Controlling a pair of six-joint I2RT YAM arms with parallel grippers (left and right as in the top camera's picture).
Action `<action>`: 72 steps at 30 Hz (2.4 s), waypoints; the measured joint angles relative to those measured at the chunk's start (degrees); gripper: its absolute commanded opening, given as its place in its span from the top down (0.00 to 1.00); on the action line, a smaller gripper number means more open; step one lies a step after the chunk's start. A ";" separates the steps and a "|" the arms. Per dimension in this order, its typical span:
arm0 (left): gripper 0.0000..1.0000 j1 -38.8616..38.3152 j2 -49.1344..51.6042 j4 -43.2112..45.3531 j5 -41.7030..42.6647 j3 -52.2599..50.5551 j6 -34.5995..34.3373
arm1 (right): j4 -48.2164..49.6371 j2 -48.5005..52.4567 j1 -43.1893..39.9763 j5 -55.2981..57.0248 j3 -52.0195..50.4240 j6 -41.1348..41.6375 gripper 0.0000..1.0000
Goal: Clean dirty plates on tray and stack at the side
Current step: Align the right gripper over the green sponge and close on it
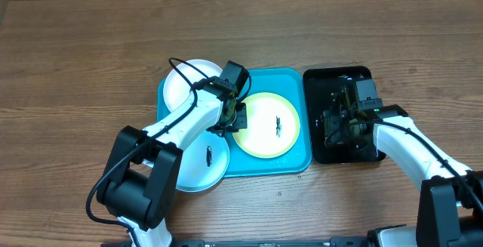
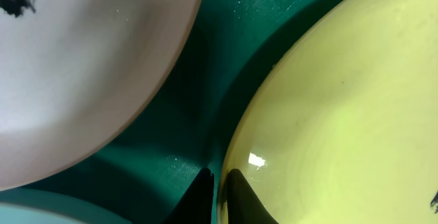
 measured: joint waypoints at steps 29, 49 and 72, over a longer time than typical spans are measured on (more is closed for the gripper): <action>0.87 0.00 0.00 -0.07 -0.02 0.00 0.00 | 2.80 0.00 0.00 1.53 0.02 1.36 0.45; 0.86 0.00 0.00 -0.11 -0.02 0.00 0.00 | 3.67 0.00 0.00 1.53 0.00 1.11 0.51; 0.85 0.00 0.00 0.04 -0.02 0.00 0.00 | 1.11 0.00 0.00 1.53 0.00 -0.20 0.51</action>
